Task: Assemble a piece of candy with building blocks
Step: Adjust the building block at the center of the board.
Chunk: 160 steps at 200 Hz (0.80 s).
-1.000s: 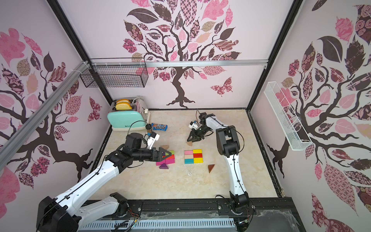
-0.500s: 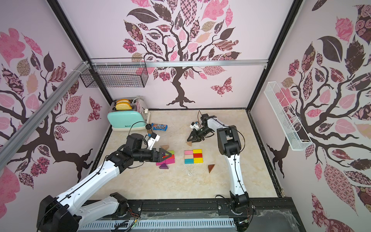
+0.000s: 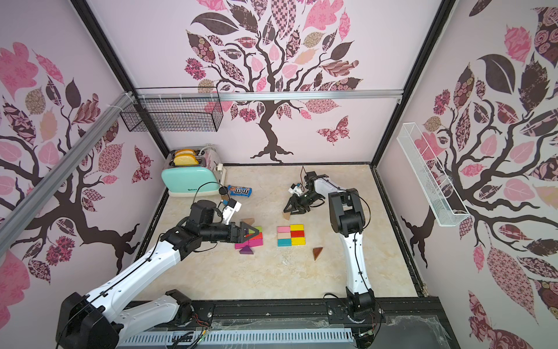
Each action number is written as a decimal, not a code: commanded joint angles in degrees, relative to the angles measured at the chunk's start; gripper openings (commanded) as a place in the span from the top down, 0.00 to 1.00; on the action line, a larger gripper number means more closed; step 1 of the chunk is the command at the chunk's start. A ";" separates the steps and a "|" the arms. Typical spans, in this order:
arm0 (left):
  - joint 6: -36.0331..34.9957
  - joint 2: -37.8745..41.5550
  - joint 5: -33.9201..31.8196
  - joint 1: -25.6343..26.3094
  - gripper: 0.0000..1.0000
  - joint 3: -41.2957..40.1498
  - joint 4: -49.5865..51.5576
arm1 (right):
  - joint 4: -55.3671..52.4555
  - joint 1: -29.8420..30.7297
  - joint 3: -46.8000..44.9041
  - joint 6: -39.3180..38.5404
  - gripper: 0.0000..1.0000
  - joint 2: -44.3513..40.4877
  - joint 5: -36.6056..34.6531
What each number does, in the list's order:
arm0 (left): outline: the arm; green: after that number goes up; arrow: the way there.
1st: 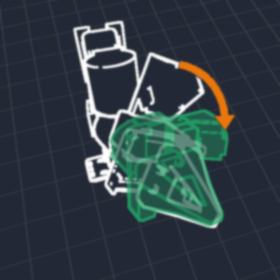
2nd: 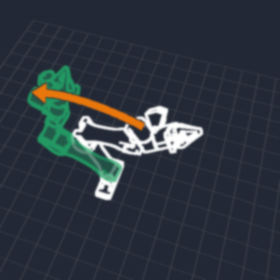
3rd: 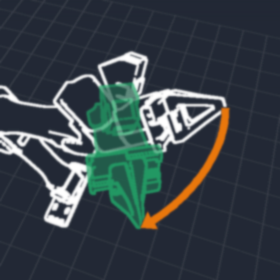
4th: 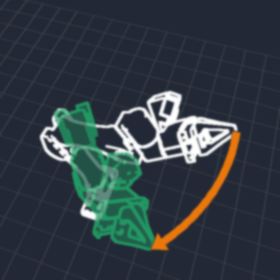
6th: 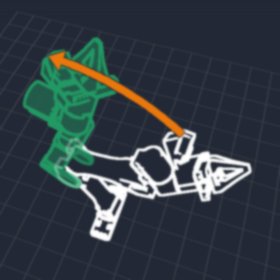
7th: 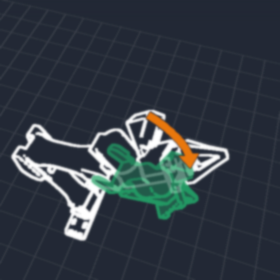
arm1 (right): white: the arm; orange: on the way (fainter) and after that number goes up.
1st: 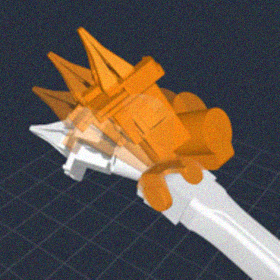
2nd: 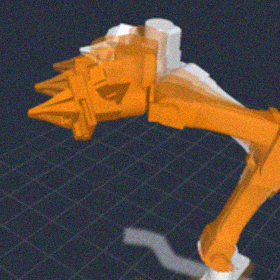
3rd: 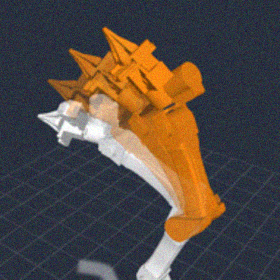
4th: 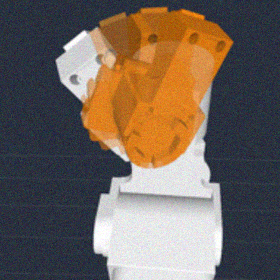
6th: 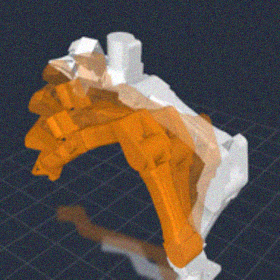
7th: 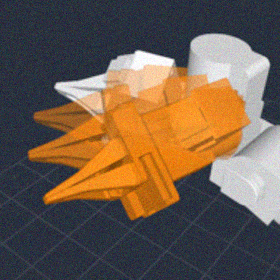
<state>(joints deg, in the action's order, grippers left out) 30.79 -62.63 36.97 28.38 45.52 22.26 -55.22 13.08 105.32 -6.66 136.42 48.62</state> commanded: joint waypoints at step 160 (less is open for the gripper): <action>3.02 2.57 2.54 -0.27 0.02 -2.10 -5.04 | 3.40 -1.56 -7.03 1.07 0.31 -8.23 -19.02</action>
<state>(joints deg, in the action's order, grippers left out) 33.65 -60.99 39.20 28.36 44.71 18.46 -53.01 12.34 102.04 -6.28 130.47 35.79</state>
